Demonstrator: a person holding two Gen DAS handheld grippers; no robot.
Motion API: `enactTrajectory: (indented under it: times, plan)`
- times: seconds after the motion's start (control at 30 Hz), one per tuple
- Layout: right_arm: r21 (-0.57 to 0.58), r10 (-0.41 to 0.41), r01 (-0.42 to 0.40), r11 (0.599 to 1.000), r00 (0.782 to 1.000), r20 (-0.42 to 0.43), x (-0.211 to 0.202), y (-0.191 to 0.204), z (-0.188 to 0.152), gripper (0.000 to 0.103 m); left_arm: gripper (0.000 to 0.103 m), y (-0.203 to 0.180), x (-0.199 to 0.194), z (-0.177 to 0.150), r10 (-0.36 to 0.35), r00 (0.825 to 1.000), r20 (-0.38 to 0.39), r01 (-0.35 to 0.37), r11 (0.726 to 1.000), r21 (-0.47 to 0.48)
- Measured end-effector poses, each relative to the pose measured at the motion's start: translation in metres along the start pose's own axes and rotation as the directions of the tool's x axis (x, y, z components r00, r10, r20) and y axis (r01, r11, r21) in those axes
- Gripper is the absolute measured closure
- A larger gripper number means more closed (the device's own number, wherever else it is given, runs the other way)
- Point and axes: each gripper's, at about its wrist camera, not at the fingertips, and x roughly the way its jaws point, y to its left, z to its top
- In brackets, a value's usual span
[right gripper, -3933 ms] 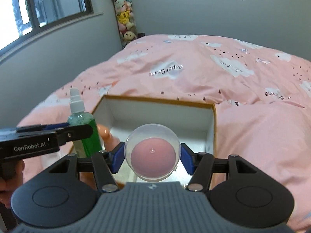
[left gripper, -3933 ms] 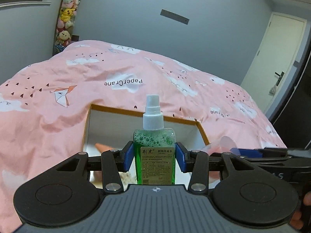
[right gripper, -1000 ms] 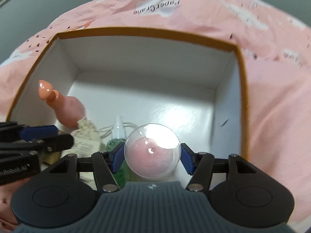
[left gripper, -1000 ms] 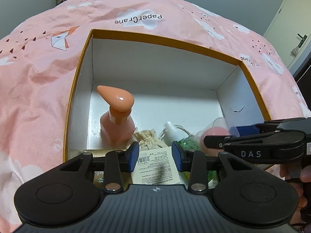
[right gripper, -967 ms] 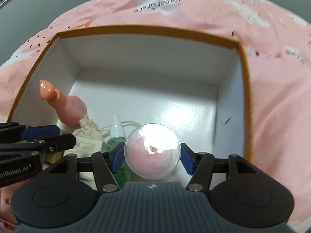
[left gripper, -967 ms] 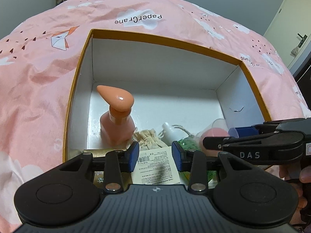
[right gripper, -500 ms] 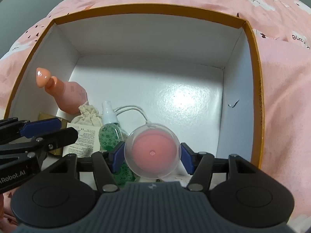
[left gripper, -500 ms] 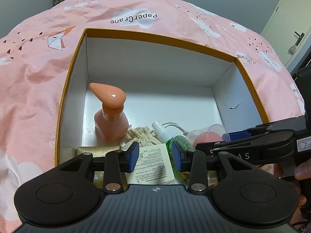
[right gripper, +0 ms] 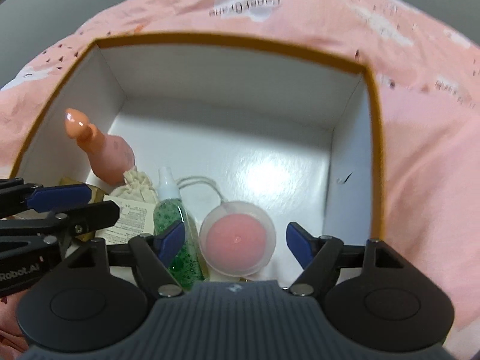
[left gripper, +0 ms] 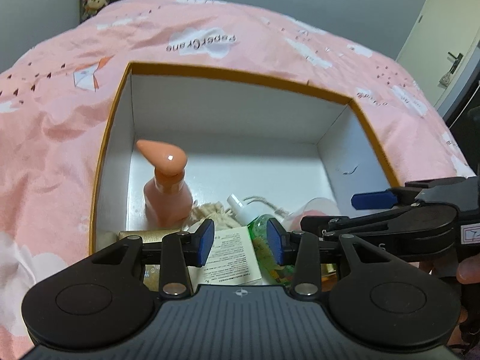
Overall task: Organize rigid objects
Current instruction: 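Open the left tool to release the spray bottle while the right tool releases the dome jar, then withdraw both tools from the box toward the remaining cosmetics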
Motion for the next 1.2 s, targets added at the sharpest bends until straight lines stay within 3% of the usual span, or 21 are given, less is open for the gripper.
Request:
enactTrajectory:
  times: [0.23,0.4,0.53,0.67,0.87,0.93,1.07,1.2]
  plan:
    - [-0.035,-0.055,0.061,0.997,0.984,0.168,-0.046,0.011,-0.012,0.025,0.05,-0.008,-0.027,-0.006,-0.019,0.995,0.096,0.017,1.0,0.019]
    - [-0.019,-0.094,0.104,0.994,0.957,0.274,-0.075,0.016,-0.031,0.024,0.05,-0.019,-0.046,-0.016,-0.049,0.987,0.153,0.038,0.996,0.077]
    - [0.017,-0.095,0.095,0.995,0.945,0.311,-0.088,0.014,-0.044,0.024,0.049,-0.031,-0.059,-0.026,-0.048,0.979,0.196,0.021,0.99,0.137]
    - [0.05,-0.1,0.089,0.995,0.941,0.324,-0.098,0.013,-0.058,0.024,0.041,-0.032,-0.069,-0.035,-0.077,0.973,0.217,0.042,0.986,0.16]
    - [0.079,-0.098,0.078,0.994,0.952,0.289,-0.103,0.015,-0.085,0.024,0.025,-0.031,-0.075,-0.052,-0.093,0.978,0.187,0.058,0.981,0.185]
    - [0.099,-0.092,0.068,0.993,0.962,0.256,-0.101,0.013,-0.092,0.023,0.019,-0.028,-0.072,-0.057,-0.08,0.986,0.148,0.055,0.985,0.166]
    - [0.17,-0.058,0.03,0.985,0.985,0.162,-0.089,0.005,-0.104,0.023,0.017,-0.021,-0.061,-0.067,-0.049,0.998,0.05,0.043,0.992,0.121]
    - [0.252,-0.01,-0.002,0.968,0.999,0.047,-0.071,-0.005,-0.114,0.021,0.016,-0.009,-0.051,-0.075,-0.067,0.996,-0.058,0.069,0.997,0.044]
